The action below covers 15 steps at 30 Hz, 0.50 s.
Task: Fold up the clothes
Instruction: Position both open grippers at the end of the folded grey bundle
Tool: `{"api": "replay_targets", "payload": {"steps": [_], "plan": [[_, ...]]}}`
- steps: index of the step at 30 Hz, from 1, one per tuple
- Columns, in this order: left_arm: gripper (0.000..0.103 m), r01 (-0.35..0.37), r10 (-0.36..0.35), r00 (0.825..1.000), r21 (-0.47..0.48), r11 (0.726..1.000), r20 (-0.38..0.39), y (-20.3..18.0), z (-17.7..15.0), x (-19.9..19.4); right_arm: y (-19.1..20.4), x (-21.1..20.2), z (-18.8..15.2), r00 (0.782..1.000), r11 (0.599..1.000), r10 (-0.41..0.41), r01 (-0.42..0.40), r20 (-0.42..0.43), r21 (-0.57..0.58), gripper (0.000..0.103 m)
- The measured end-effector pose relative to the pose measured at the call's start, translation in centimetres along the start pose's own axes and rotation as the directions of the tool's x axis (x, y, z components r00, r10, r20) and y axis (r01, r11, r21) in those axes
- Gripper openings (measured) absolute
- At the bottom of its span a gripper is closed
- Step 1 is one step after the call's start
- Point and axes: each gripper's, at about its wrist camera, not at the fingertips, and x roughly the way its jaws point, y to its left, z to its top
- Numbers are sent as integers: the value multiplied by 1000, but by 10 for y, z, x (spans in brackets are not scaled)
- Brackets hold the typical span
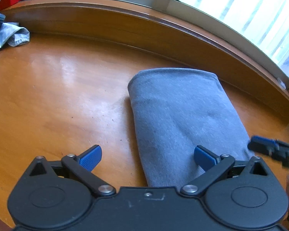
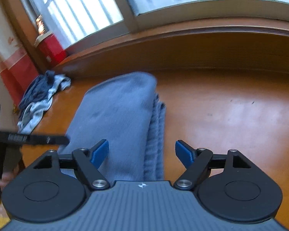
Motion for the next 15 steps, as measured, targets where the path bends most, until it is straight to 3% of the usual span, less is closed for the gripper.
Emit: {"api": "replay_targets", "payload": {"steps": [4, 15], "plan": [[103, 21, -21, 1000, 5, 1000, -4, 0, -5, -2, -7, 10, 12, 1000, 998, 22, -21, -18, 54, 79], [103, 88, -89, 996, -34, 996, -25, 0, -9, 7, 0, 40, 24, 998, 999, 41, -40, -48, 8, 83]]}}
